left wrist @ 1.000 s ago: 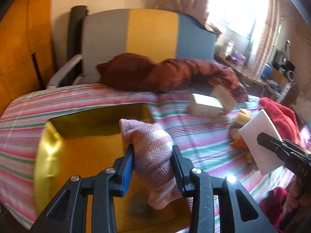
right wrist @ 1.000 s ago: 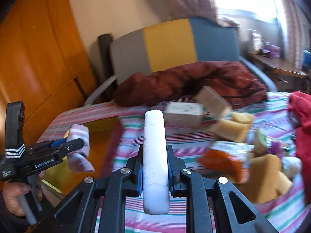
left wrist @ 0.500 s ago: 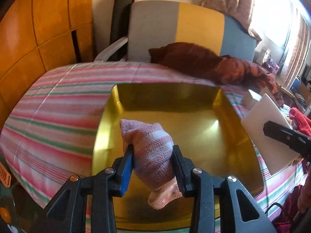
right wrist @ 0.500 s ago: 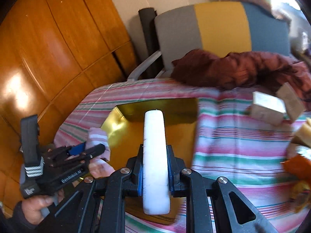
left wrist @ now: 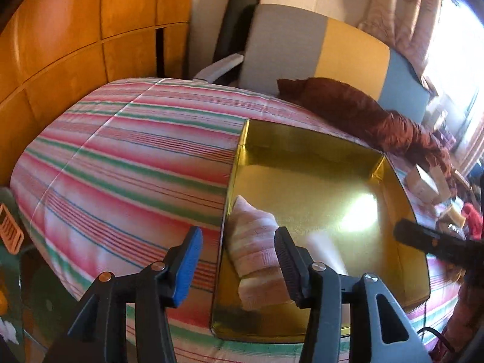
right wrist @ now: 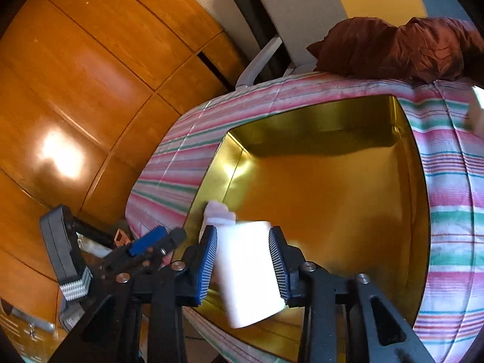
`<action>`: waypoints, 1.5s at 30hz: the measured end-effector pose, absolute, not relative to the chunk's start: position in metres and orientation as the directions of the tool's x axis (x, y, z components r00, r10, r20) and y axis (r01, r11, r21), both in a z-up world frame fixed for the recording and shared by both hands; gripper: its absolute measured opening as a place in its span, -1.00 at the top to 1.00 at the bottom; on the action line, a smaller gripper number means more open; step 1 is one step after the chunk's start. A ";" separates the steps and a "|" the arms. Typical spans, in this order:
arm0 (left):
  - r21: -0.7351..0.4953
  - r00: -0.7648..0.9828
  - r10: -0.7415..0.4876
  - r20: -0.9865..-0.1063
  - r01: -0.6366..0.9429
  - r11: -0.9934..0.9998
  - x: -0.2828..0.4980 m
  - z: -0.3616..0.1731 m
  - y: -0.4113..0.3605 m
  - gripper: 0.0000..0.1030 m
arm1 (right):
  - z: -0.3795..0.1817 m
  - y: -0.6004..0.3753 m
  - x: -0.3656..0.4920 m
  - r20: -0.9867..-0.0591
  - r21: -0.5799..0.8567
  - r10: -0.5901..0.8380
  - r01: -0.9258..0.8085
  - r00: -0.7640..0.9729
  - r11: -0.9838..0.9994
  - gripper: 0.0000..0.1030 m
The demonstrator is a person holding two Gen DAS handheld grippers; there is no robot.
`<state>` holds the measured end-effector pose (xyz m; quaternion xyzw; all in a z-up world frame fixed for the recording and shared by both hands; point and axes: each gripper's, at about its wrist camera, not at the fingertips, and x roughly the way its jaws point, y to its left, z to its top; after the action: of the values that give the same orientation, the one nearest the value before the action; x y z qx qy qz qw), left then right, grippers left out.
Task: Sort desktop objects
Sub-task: 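Carry the sock and white block into the gold tray and release both, then grasp the yellow sponge with the right tool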
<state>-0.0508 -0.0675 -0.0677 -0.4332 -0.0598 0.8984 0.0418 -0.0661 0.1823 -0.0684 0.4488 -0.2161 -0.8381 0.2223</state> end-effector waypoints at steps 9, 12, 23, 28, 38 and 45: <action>-0.196 -0.626 0.237 -0.743 -0.135 -0.971 -0.040 -0.052 -0.034 0.02 | -0.060 0.198 -0.033 -0.722 0.369 -0.394 0.166 -0.569 -0.915 -0.13; -0.209 -0.613 0.281 -0.738 -0.189 -0.960 -0.038 -0.050 -0.014 0.02 | -0.057 0.213 -0.024 -0.724 0.320 -0.337 0.139 -0.602 -0.937 -0.19; -0.230 -0.541 0.382 -0.749 -0.329 -0.916 -0.034 -0.047 0.046 0.02 | -0.050 0.306 0.012 -0.725 0.281 -0.148 -0.093 -0.673 -0.955 -0.42; -0.231 -0.523 0.415 -0.745 -0.381 -0.895 -0.032 -0.042 0.069 0.02 | -0.046 0.357 0.042 -0.726 0.228 -0.017 -0.217 -0.687 -0.949 -0.42; -0.254 -0.456 0.500 -0.736 -0.499 -0.828 -0.029 -0.031 0.132 0.01 | -0.037 0.481 0.101 -0.721 0.148 0.264 -0.515 -0.640 -0.844 -0.43; -0.278 -0.374 0.559 -0.740 -0.587 -0.760 -0.027 -0.029 0.187 -0.10 | -0.058 0.517 0.093 -0.746 0.097 0.310 -0.557 -0.589 -0.825 -0.44</action>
<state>-0.0270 0.1867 -0.0286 -0.4397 0.0155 0.8288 0.3457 0.0932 0.5165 -0.0582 0.3799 -0.1624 -0.8764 -0.2473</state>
